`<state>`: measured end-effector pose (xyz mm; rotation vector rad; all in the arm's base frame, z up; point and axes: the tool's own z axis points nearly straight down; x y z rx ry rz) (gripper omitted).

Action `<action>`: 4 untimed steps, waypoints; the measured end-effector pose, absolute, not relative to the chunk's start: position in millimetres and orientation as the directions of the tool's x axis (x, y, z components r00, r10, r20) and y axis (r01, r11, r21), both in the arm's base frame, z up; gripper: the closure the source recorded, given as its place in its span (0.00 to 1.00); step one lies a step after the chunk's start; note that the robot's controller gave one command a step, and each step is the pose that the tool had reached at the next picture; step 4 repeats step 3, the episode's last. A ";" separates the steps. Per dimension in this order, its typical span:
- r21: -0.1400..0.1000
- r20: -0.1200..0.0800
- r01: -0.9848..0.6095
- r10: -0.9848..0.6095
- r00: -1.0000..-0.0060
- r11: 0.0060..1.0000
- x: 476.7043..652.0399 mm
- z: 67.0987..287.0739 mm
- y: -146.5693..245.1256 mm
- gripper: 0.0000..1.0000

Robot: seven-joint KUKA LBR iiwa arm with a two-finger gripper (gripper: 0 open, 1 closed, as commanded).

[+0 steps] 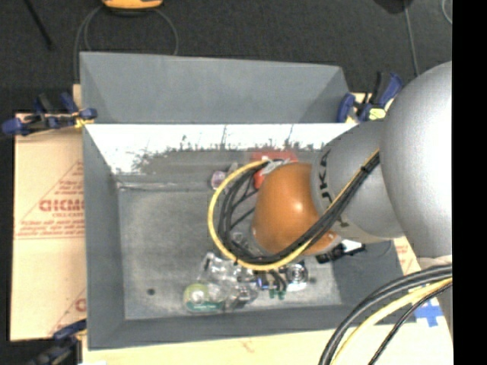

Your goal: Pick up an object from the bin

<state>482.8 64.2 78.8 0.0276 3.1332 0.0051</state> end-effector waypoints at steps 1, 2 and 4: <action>0.004 -0.015 0.020 0.020 -1.000 1.000 484.4 79.8 63.9 1.00; 0.002 -0.008 0.017 0.017 -1.000 1.000 486.5 166.4 63.7 1.00; 0.001 -0.002 0.016 0.016 -1.000 1.000 486.9 184.1 63.5 1.00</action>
Offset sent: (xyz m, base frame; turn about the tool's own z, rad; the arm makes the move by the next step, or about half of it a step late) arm 0.0000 0.0000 0.0000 0.0000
